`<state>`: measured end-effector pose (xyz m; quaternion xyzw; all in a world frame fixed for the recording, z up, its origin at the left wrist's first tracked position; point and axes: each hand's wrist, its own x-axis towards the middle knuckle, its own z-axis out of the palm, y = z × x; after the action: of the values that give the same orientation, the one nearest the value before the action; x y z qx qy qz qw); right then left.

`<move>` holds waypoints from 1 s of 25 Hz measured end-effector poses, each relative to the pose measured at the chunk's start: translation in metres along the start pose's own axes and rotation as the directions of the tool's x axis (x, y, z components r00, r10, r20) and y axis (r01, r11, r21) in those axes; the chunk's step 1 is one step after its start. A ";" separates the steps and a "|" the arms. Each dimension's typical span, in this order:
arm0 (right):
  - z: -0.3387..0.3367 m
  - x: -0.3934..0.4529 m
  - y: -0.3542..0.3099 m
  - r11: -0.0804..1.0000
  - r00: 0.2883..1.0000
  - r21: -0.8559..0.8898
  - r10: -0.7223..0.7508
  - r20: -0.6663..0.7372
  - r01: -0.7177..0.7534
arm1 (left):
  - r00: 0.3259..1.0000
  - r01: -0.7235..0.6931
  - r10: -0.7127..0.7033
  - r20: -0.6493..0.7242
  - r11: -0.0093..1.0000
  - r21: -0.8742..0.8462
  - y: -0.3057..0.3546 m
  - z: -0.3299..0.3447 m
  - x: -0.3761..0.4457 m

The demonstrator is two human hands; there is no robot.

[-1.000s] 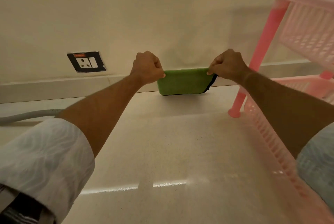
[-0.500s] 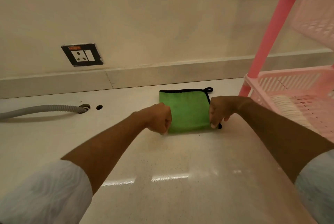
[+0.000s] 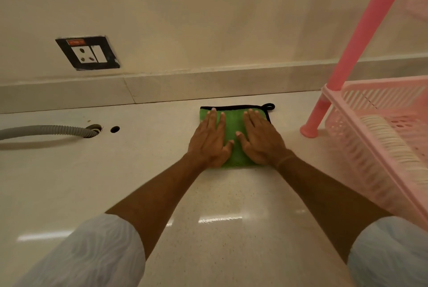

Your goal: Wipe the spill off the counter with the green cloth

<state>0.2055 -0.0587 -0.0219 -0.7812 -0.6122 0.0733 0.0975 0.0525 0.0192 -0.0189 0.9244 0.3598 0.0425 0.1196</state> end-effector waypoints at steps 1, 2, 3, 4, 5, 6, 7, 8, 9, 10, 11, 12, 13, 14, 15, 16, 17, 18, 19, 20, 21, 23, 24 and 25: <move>0.007 0.000 0.000 1.000 1.000 -0.012 0.002 0.011 -0.002 | 1.000 0.004 -0.004 0.009 1.000 0.003 0.002 0.006 0.003; 0.013 0.001 0.000 1.000 1.000 -0.031 0.000 0.021 0.001 | 1.000 0.006 -0.007 0.021 1.000 0.014 0.003 0.010 0.004; 0.017 0.001 0.000 0.998 1.000 -0.056 -0.006 0.028 0.008 | 0.999 0.013 -0.013 0.033 1.000 0.026 0.002 0.015 0.005; 0.019 0.003 0.001 0.997 1.000 -0.077 -0.012 0.029 0.014 | 0.999 0.021 -0.023 0.041 0.999 0.033 0.001 0.018 0.006; 0.020 0.003 0.002 0.996 0.999 -0.090 -0.015 0.029 0.017 | 0.998 0.028 -0.030 0.048 0.999 0.035 -0.001 0.021 0.007; 0.021 0.004 0.002 0.995 1.000 -0.097 -0.012 0.023 0.015 | 0.998 0.031 -0.033 0.056 0.999 0.036 -0.002 0.022 0.009; 0.021 0.005 0.003 0.995 1.000 -0.102 -0.013 0.019 0.015 | 0.998 0.032 -0.033 0.057 0.999 0.035 -0.003 0.022 0.010; 0.021 0.007 0.003 0.994 1.000 -0.107 -0.013 0.018 0.015 | 0.998 0.030 -0.032 0.056 0.999 0.038 -0.003 0.022 0.011; 0.021 0.009 0.003 0.994 1.000 -0.110 -0.011 0.022 0.013 | 0.998 0.029 -0.031 0.052 0.999 0.040 -0.003 0.022 0.013; 0.021 0.012 0.003 0.994 1.000 -0.113 -0.010 0.021 0.012 | 0.998 0.031 -0.033 0.051 0.999 0.040 -0.005 0.021 0.017; 0.021 0.016 0.004 0.993 1.000 -0.115 -0.009 0.016 0.011 | 0.998 0.033 -0.035 0.048 0.999 0.040 -0.007 0.022 0.021; 0.020 0.021 0.005 0.993 1.000 -0.117 -0.011 0.011 0.012 | 0.998 0.036 -0.038 0.043 0.998 0.045 -0.009 0.023 0.025; 0.020 0.027 0.006 0.993 1.000 -0.118 -0.014 0.008 0.015 | 0.999 0.037 -0.039 0.033 0.998 0.049 -0.011 0.023 0.030; 0.019 0.033 0.007 0.993 1.000 -0.116 -0.015 0.003 0.015 | 0.999 0.037 -0.038 0.025 0.998 0.051 -0.013 0.023 0.035; 0.019 0.039 0.008 0.993 1.000 -0.114 -0.011 -0.001 0.011 | 0.999 0.036 -0.037 0.018 0.998 0.051 -0.016 0.023 0.041; 0.019 0.044 0.008 0.993 1.000 -0.115 -0.005 -0.006 0.004 | 0.999 0.038 -0.039 0.016 0.998 0.055 -0.019 0.023 0.047; 0.018 0.049 0.008 0.993 1.000 -0.121 0.000 -0.004 0.000 | 0.999 0.037 -0.038 0.012 0.997 0.065 -0.021 0.023 0.052; 0.017 0.054 0.008 0.992 1.000 -0.123 0.003 -0.002 -0.003 | 0.999 0.039 -0.039 0.009 0.997 0.069 -0.022 0.022 0.056; 0.016 0.058 0.009 0.993 1.000 -0.114 0.002 0.002 -0.002 | 0.999 0.035 -0.035 0.002 0.998 0.061 -0.024 0.023 0.060; 0.015 0.062 0.009 0.993 1.000 -0.116 0.004 0.003 -0.003 | 0.999 0.035 -0.035 -0.007 0.997 0.064 -0.025 0.024 0.064; 0.015 0.064 0.009 0.993 1.000 -0.115 0.004 0.000 -0.004 | 0.999 0.035 -0.034 -0.017 0.997 0.063 -0.026 0.025 0.068; 0.013 0.067 0.008 0.994 1.000 -0.112 0.005 0.001 -0.005 | 0.999 0.037 -0.035 -0.027 0.998 0.059 -0.028 0.024 0.071; 0.012 0.067 0.009 0.994 1.000 -0.110 0.005 0.002 -0.005 | 0.999 0.036 -0.034 -0.029 0.998 0.058 -0.028 0.024 0.071; 0.013 0.066 0.009 0.994 1.000 -0.113 0.000 0.000 0.000 | 0.999 0.031 -0.029 -0.036 0.997 0.066 -0.028 0.025 0.070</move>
<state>0.2268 0.0043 -0.0361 -0.7854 -0.6155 0.0387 0.0533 0.0904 0.0816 -0.0508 0.9214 0.3770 0.0449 0.0831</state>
